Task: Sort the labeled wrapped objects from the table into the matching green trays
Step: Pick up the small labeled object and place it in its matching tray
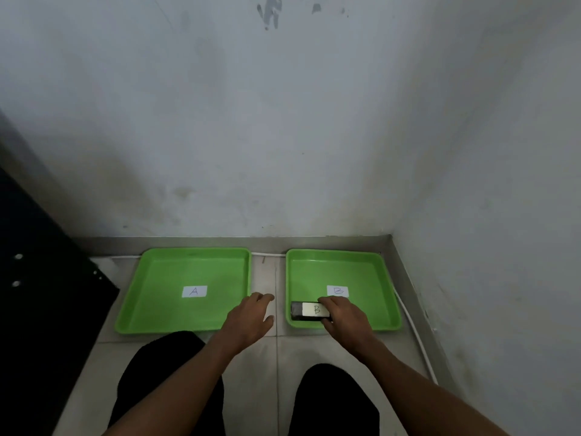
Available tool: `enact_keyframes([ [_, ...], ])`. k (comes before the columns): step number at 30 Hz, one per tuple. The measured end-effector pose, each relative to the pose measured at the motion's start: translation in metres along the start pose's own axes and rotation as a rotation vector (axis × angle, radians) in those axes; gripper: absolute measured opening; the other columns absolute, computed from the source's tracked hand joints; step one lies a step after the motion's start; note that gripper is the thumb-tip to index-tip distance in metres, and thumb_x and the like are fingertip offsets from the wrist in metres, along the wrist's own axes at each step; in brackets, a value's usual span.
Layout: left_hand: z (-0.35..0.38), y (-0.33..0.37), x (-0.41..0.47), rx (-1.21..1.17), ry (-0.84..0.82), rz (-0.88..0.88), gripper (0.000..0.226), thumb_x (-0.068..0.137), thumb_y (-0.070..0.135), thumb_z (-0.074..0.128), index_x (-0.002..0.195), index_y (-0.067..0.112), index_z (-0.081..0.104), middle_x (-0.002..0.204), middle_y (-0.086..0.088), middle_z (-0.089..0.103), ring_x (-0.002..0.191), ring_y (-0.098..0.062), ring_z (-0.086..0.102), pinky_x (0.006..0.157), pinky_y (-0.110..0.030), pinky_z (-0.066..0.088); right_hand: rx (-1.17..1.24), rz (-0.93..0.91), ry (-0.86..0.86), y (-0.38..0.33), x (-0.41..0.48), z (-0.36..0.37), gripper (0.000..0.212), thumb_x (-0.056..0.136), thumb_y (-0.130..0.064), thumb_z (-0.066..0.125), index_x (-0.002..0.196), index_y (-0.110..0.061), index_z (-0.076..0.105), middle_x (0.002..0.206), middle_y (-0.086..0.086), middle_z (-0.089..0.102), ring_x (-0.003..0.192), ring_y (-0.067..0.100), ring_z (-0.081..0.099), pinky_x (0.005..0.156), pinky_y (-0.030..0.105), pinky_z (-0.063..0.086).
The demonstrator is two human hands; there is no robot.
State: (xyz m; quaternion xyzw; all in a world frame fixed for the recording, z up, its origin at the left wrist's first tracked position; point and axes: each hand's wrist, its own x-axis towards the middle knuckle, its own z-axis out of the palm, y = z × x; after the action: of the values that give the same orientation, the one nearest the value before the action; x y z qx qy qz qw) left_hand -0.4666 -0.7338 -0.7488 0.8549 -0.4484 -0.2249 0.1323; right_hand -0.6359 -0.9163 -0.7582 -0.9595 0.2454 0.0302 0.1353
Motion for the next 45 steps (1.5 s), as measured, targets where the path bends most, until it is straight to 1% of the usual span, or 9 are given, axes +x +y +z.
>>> enact_keyframes([
  [9, 0.051, -0.009, 0.1, -0.063, -0.093, -0.051, 0.053, 0.099, 0.026, 0.051, 0.149, 0.019, 0.034, 0.152, -0.006, 0.039, 0.135, -0.024, 0.045, 0.105, -0.038, 0.046, 0.027, 0.072, -0.094, 0.08, 0.101, 0.044, 0.043, 0.091, -0.024, 0.058, 0.134, -0.019, 0.049, 0.132, 0.005, 0.058, 0.12, 0.025, 0.052, 0.092, 0.038, 0.05],
  [17, 0.082, -0.011, 0.18, -0.029, -0.164, -0.062, 0.066, 0.098, 0.019, 0.053, 0.154, 0.015, 0.02, 0.166, -0.01, 0.005, 0.143, -0.03, 0.033, 0.11, -0.045, 0.042, 0.045, 0.1, -0.112, 0.124, 0.182, 0.092, 0.044, 0.088, -0.016, 0.059, 0.131, -0.017, 0.051, 0.128, 0.007, 0.06, 0.117, 0.025, 0.053, 0.093, 0.038, 0.05],
  [19, 0.09, -0.014, 0.183, 0.0, -0.181, -0.073, 0.067, 0.097, 0.02, 0.053, 0.154, 0.012, 0.018, 0.166, -0.01, 0.008, 0.142, -0.028, 0.035, 0.11, -0.043, 0.043, 0.046, 0.124, -0.112, 0.134, 0.191, 0.097, 0.044, 0.087, -0.011, 0.06, 0.13, -0.015, 0.052, 0.126, 0.009, 0.062, 0.113, 0.027, 0.057, 0.092, 0.039, 0.052],
  [22, 0.098, -0.018, 0.183, -0.006, -0.195, -0.087, 0.071, 0.096, 0.017, 0.054, 0.155, 0.013, 0.016, 0.162, -0.008, 0.023, 0.136, -0.027, 0.042, 0.105, -0.04, 0.047, 0.052, 0.156, -0.095, 0.152, 0.196, 0.098, 0.044, 0.088, -0.011, 0.062, 0.131, -0.014, 0.052, 0.124, 0.01, 0.063, 0.109, 0.026, 0.06, 0.092, 0.038, 0.053],
  [26, 0.102, -0.022, 0.181, -0.009, -0.177, -0.067, 0.075, 0.095, 0.02, 0.056, 0.156, 0.015, 0.013, 0.159, -0.006, 0.031, 0.133, -0.024, 0.046, 0.102, -0.037, 0.05, 0.025, 0.159, -0.07, 0.174, 0.198, 0.089, 0.046, 0.089, -0.014, 0.062, 0.133, -0.016, 0.05, 0.13, 0.01, 0.061, 0.114, 0.026, 0.058, 0.096, 0.038, 0.051],
  [34, 0.104, -0.017, 0.177, -0.036, -0.154, -0.071, 0.074, 0.095, 0.019, 0.056, 0.156, 0.013, 0.014, 0.158, -0.006, 0.031, 0.122, -0.022, 0.053, 0.093, -0.034, 0.053, 0.033, 0.162, -0.095, 0.182, 0.192, 0.086, 0.048, 0.09, -0.011, 0.059, 0.136, -0.016, 0.047, 0.136, 0.01, 0.055, 0.123, 0.026, 0.052, 0.1, 0.037, 0.047],
  [37, 0.103, -0.017, 0.177, -0.033, -0.15, -0.072, 0.073, 0.096, 0.018, 0.054, 0.156, 0.012, 0.013, 0.159, -0.006, 0.029, 0.125, -0.023, 0.051, 0.096, -0.035, 0.052, 0.02, 0.167, -0.099, 0.182, 0.192, 0.087, 0.05, 0.09, -0.012, 0.059, 0.138, -0.015, 0.045, 0.141, 0.011, 0.052, 0.13, 0.028, 0.046, 0.106, 0.039, 0.043],
  [40, 0.098, -0.015, 0.177, -0.034, -0.17, -0.076, 0.069, 0.098, 0.016, 0.051, 0.156, 0.012, 0.013, 0.16, -0.01, 0.026, 0.132, -0.026, 0.047, 0.102, -0.038, 0.05, -0.003, 0.169, -0.105, 0.181, 0.189, 0.085, 0.058, 0.092, -0.013, 0.059, 0.145, -0.016, 0.036, 0.15, 0.012, 0.043, 0.139, 0.028, 0.037, 0.113, 0.041, 0.037],
  [45, 0.078, -0.009, 0.166, -0.025, -0.152, -0.099, 0.064, 0.099, 0.013, 0.047, 0.155, 0.015, 0.017, 0.161, -0.012, 0.023, 0.137, -0.031, 0.043, 0.105, -0.043, 0.047, 0.019, 0.202, -0.08, 0.169, 0.173, 0.068, 0.064, 0.091, -0.007, 0.056, 0.148, -0.014, 0.029, 0.151, 0.014, 0.04, 0.139, 0.029, 0.037, 0.113, 0.045, 0.038],
])
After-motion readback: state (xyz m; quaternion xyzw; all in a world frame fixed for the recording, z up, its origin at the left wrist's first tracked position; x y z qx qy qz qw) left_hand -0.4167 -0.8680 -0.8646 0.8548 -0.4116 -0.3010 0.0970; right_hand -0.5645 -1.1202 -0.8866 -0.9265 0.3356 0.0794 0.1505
